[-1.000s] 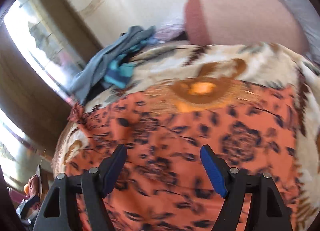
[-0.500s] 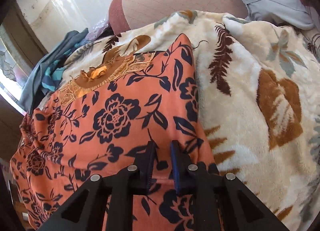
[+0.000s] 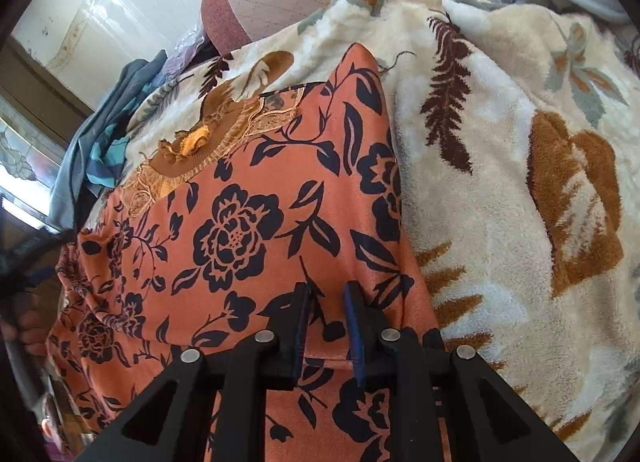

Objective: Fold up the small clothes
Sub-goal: 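Grasp the other sleeve with the left tool and lift it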

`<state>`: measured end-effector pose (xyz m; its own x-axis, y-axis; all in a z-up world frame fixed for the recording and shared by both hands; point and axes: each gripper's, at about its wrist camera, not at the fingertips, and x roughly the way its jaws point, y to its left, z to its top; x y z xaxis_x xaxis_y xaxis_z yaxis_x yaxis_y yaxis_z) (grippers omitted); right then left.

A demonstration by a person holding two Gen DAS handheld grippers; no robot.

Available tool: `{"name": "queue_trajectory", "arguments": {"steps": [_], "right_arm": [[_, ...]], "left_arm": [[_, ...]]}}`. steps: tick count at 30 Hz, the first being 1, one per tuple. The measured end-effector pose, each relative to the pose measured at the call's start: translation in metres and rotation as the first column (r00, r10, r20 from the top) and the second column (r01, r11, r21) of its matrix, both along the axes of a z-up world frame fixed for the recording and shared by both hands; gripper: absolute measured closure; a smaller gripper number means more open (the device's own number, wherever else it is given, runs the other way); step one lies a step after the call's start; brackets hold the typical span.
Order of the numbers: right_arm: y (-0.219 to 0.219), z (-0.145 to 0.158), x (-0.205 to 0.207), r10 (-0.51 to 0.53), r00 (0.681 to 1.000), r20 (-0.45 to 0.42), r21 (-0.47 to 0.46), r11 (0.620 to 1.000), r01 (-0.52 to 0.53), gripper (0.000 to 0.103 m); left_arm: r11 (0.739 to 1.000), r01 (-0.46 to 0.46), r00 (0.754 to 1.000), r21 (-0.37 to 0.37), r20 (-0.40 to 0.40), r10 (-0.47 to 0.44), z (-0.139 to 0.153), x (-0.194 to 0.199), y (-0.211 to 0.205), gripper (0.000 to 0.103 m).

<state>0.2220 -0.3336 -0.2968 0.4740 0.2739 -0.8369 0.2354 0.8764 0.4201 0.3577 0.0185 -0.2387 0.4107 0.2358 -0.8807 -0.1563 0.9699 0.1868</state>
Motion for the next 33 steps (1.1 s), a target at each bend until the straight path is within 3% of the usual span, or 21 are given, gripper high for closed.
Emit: {"name": "queue_trajectory", "arguments": {"steps": [2,3,5,8,11,14,16,23,29,31,33], "right_arm": [[-0.004,-0.001,0.0,0.002,1.0,-0.002,0.03,1.0,-0.002,0.082],[-0.005,-0.002,0.0,0.004,1.0,-0.003,0.039,0.999,-0.004,0.082],[-0.006,-0.001,0.0,0.009,1.0,-0.003,0.048,0.999,-0.009,0.082],[-0.003,-0.001,0.001,0.01,1.0,-0.007,0.041,0.999,-0.009,0.082],[0.0,0.001,0.002,0.009,1.0,-0.006,0.018,1.0,-0.009,0.082],[0.005,0.002,0.001,0.016,1.0,0.002,-0.02,1.0,-0.016,0.082],[0.007,0.003,0.001,0.014,1.0,0.006,-0.035,0.999,-0.014,0.082],[0.012,0.002,0.0,0.004,1.0,0.019,-0.071,0.997,-0.003,0.082],[0.017,0.002,0.001,0.014,0.999,0.036,-0.11,0.994,-0.01,0.081],[0.018,0.002,0.002,0.021,0.999,0.043,-0.118,0.993,-0.016,0.081],[0.018,0.001,0.003,0.028,0.998,0.05,-0.125,0.992,-0.021,0.081]], "left_arm": [[0.986,-0.051,0.998,0.157,0.03,0.047,-0.013,0.005,0.009,0.001],[0.984,-0.077,0.997,0.161,0.035,0.073,-0.018,0.008,0.021,0.001],[0.983,-0.16,0.987,0.091,0.036,0.157,-0.023,0.009,0.052,0.0],[0.941,-0.309,0.951,0.137,0.066,0.303,-0.019,0.001,0.091,0.0],[0.929,-0.371,0.925,-0.016,0.085,0.371,-0.008,-0.02,0.135,0.001],[0.902,-0.43,0.894,-0.038,0.12,0.431,0.007,-0.041,0.176,0.001],[0.884,-0.463,0.878,-0.06,0.102,0.467,0.012,-0.05,0.204,0.001],[0.791,-0.562,0.804,-0.243,0.066,0.591,0.027,-0.055,0.29,0.001],[0.76,-0.563,0.796,-0.325,0.033,0.604,0.026,-0.027,0.325,0.001],[0.726,-0.59,0.768,-0.353,0.032,0.64,0.026,-0.021,0.344,0.001],[0.67,-0.623,0.73,-0.403,0.007,0.683,0.019,-0.015,0.365,0.001]]}}
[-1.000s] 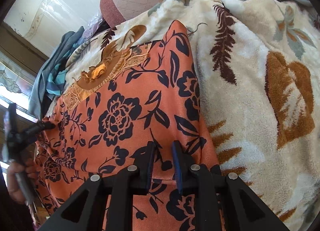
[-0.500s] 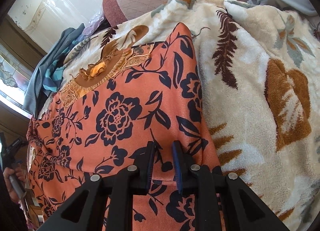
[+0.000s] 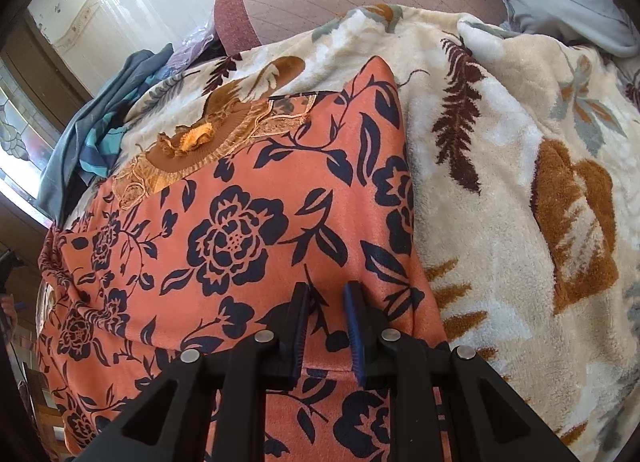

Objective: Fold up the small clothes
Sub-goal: 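Grasp the other sleeve with the left tool and lift it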

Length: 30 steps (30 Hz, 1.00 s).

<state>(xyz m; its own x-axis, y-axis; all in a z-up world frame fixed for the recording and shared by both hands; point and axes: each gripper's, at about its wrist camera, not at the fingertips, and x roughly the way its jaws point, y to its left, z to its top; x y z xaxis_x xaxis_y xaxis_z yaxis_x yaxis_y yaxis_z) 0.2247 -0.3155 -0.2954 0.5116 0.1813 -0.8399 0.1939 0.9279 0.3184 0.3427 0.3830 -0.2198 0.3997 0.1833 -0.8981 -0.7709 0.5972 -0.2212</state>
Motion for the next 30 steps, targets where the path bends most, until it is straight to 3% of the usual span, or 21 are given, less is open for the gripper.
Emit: {"name": "queue_trajectory", "arguments": {"steps": [4,10,12,14,15,16,18,20,23,30], "right_arm": [[0.003,0.0,0.003,0.008,1.0,0.012,-0.018,1.0,-0.008,0.081],[0.012,0.001,0.007,0.02,0.999,0.04,-0.091,0.996,-0.017,0.08],[0.016,0.001,0.007,0.028,0.998,0.052,-0.122,0.992,-0.022,0.08],[0.018,0.001,0.007,0.034,0.998,0.061,-0.147,0.989,-0.024,0.08],[0.02,0.001,0.007,0.035,0.997,0.065,-0.156,0.987,-0.025,0.08],[0.021,0.001,0.007,0.037,0.997,0.068,-0.165,0.986,-0.026,0.08],[0.024,0.001,0.007,0.042,0.996,0.073,-0.185,0.982,-0.028,0.08],[0.026,0.001,0.006,0.047,0.996,0.076,-0.2,0.979,-0.03,0.08],[0.026,0.001,0.006,0.048,0.996,0.079,-0.204,0.978,-0.031,0.08],[0.027,0.001,0.006,0.048,0.995,0.085,-0.208,0.978,-0.03,0.08]], "left_arm": [[0.986,-0.081,0.994,-0.144,0.061,0.09,-0.019,0.009,0.029,0.001],[0.943,-0.055,0.984,-0.327,0.141,0.107,-0.05,0.035,0.04,0.007],[0.95,-0.061,0.982,-0.305,0.15,0.112,-0.049,0.039,0.038,0.009],[0.944,-0.031,0.976,-0.329,0.192,0.099,-0.048,0.044,0.038,0.009],[0.932,-0.015,0.971,-0.362,0.218,0.1,-0.048,0.046,0.039,0.015],[0.915,-0.004,0.965,-0.404,0.239,0.11,-0.048,0.046,0.04,0.028],[0.888,0.023,0.96,-0.459,0.258,0.108,-0.049,0.046,0.039,0.031],[0.893,0.045,0.971,-0.449,0.231,0.067,-0.051,0.043,0.033,0.031],[0.877,0.063,0.964,-0.477,0.258,0.072,-0.06,0.037,0.028,0.031],[0.897,0.041,0.962,-0.44,0.259,0.083,-0.059,0.068,0.024,0.031]]}}
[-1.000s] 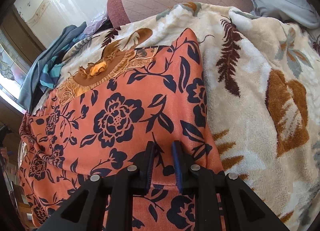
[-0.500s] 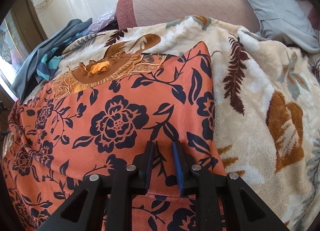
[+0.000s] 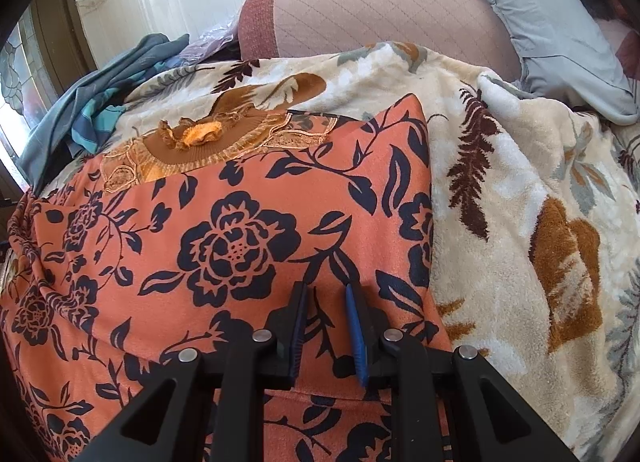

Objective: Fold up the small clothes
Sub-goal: 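Grasp the other sleeve with the left tool and lift it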

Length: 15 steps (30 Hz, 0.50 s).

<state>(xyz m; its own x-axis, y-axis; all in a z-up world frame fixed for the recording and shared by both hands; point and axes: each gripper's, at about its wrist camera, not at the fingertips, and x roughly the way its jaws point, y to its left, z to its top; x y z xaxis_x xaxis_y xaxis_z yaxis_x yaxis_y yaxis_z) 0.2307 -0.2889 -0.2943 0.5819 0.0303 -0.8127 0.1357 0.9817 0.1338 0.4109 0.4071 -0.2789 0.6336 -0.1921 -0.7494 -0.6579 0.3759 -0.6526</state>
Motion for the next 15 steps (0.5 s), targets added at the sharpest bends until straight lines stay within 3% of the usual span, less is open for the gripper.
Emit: {"name": "queue_trajectory", "arguments": {"steps": [1,2,3,4,5,9,15], "right_arm": [[0.0,0.0,0.0,0.0,1.0,0.0,-0.003,1.0,0.0,0.08],[0.0,0.0,0.0,0.002,1.0,0.001,-0.007,1.0,-0.002,0.08],[0.001,0.0,0.0,0.004,1.0,0.003,-0.013,1.0,-0.004,0.08],[0.001,0.0,0.0,0.005,1.0,0.004,-0.019,1.0,-0.005,0.08],[0.002,0.0,0.0,0.006,1.0,0.005,-0.023,1.0,-0.005,0.08],[0.003,0.0,0.0,0.006,1.0,0.004,-0.026,1.0,-0.006,0.08],[0.003,0.001,0.001,0.002,1.0,-0.002,-0.021,1.0,-0.002,0.08]], "left_arm": [[1.0,-0.004,1.0,0.004,0.006,0.004,0.001,0.004,-0.001,0.031],[1.0,-0.006,1.0,0.019,0.022,0.006,0.003,0.009,-0.002,0.041],[0.999,0.004,1.0,0.032,0.029,-0.005,0.004,0.013,-0.004,0.053],[0.999,0.018,1.0,0.039,0.02,-0.019,0.003,0.018,-0.005,0.078],[0.999,0.02,1.0,0.044,0.017,-0.021,0.002,0.02,-0.005,0.088],[0.986,-0.007,0.999,0.169,0.051,-0.001,0.025,0.01,-0.014,0.093],[0.934,0.087,0.982,0.347,0.125,-0.138,0.102,-0.021,-0.047,0.094]]}}
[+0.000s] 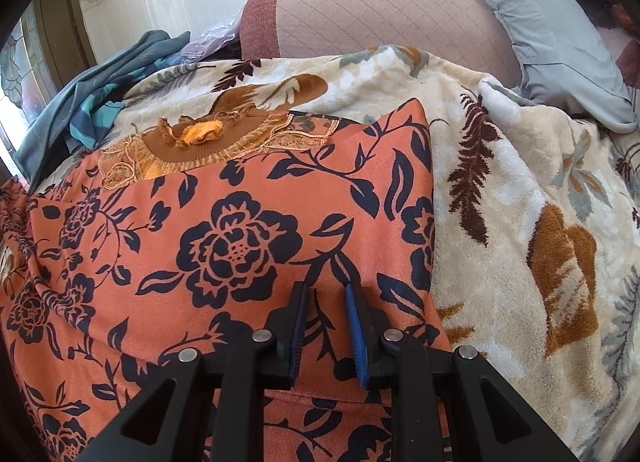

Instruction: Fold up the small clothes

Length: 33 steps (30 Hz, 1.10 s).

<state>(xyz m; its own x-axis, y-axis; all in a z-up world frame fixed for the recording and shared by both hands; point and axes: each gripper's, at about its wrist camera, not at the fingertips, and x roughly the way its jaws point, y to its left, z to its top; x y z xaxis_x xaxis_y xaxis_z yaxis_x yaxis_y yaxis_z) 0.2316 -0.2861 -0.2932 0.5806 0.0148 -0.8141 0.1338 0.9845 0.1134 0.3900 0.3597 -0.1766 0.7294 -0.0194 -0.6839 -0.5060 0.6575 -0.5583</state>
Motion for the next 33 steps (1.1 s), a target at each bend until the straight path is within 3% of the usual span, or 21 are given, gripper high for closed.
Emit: {"name": "queue_trajectory", "arguments": {"steps": [4,7,10,13,16,19,22,24,26,27,28,29,30,31,32,33], "right_arm": [[-0.007,0.002,0.002,-0.017,1.0,-0.017,0.055,0.998,0.018,0.08],[-0.017,0.003,0.001,-0.036,0.999,-0.034,0.131,0.991,0.04,0.08],[-0.027,0.005,-0.001,-0.061,0.997,-0.045,0.197,0.978,0.068,0.08],[-0.036,0.011,-0.005,-0.083,0.996,-0.027,0.211,0.974,0.087,0.08],[-0.046,0.02,-0.009,-0.111,0.994,0.004,0.225,0.968,0.107,0.08],[-0.066,0.031,-0.014,-0.159,0.987,0.031,0.251,0.957,0.146,0.08],[-0.086,0.037,-0.021,-0.215,0.975,0.055,0.263,0.945,0.194,0.08],[-0.099,0.037,-0.025,-0.251,0.966,0.059,0.269,0.936,0.226,0.08],[-0.112,0.036,-0.026,-0.28,0.959,0.049,0.285,0.924,0.255,0.08],[-0.119,0.035,-0.027,-0.294,0.955,0.042,0.294,0.917,0.269,0.08],[-0.124,0.034,-0.027,-0.308,0.951,0.035,0.304,0.91,0.284,0.08],[-0.129,0.033,-0.028,-0.32,0.947,0.03,0.314,0.902,0.295,0.08],[-0.132,0.034,-0.027,-0.328,0.944,0.028,0.324,0.897,0.302,0.08],[-0.135,0.035,-0.029,-0.33,0.943,0.033,0.332,0.894,0.301,0.08],[-0.135,0.038,-0.029,-0.327,0.944,0.044,0.332,0.896,0.294,0.08],[-0.134,0.041,-0.029,-0.318,0.946,0.058,0.328,0.901,0.283,0.08]], "left_arm": [[0.991,0.105,0.993,0.078,0.053,-0.109,0.056,-0.016,-0.037,0.094],[0.969,0.199,0.974,0.149,0.082,-0.212,0.095,-0.032,-0.084,0.094],[0.923,0.306,0.937,0.233,0.097,-0.335,0.124,-0.044,-0.139,0.094],[0.856,0.412,0.881,0.313,0.101,-0.462,0.147,-0.058,-0.196,0.094],[0.766,0.513,0.81,0.388,0.077,-0.582,0.158,-0.081,-0.263,0.094],[0.653,0.599,0.73,0.463,0.018,-0.683,0.149,-0.101,-0.336,0.094],[0.532,0.665,0.663,0.524,-0.086,-0.744,0.112,-0.111,-0.406,0.094],[0.454,0.746,0.602,0.488,-0.2,-0.773,0.073,-0.116,-0.459,0.084],[0.332,0.84,0.495,0.43,-0.356,-0.793,0.019,-0.113,-0.501,0.029],[0.261,0.86,0.457,0.437,-0.434,-0.777,-0.004,-0.122,-0.525,0.023],[0.165,0.857,0.434,0.488,-0.509,-0.744,-0.03,-0.135,-0.549,0.023],[0.061,0.833,0.426,0.55,-0.567,-0.705,-0.048,-0.15,-0.568,0.023],[-0.061,0.794,0.423,0.605,-0.621,-0.66,-0.065,-0.167,-0.585,0.023],[-0.204,0.732,0.426,0.65,-0.671,-0.607,-0.081,-0.187,-0.599,0.023],[-0.319,0.663,0.433,0.678,-0.694,-0.575,-0.093,-0.208,-0.606,0.023],[-0.386,0.608,0.433,0.693,-0.698,-0.571,-0.097,-0.225,-0.608,0.023]]}}
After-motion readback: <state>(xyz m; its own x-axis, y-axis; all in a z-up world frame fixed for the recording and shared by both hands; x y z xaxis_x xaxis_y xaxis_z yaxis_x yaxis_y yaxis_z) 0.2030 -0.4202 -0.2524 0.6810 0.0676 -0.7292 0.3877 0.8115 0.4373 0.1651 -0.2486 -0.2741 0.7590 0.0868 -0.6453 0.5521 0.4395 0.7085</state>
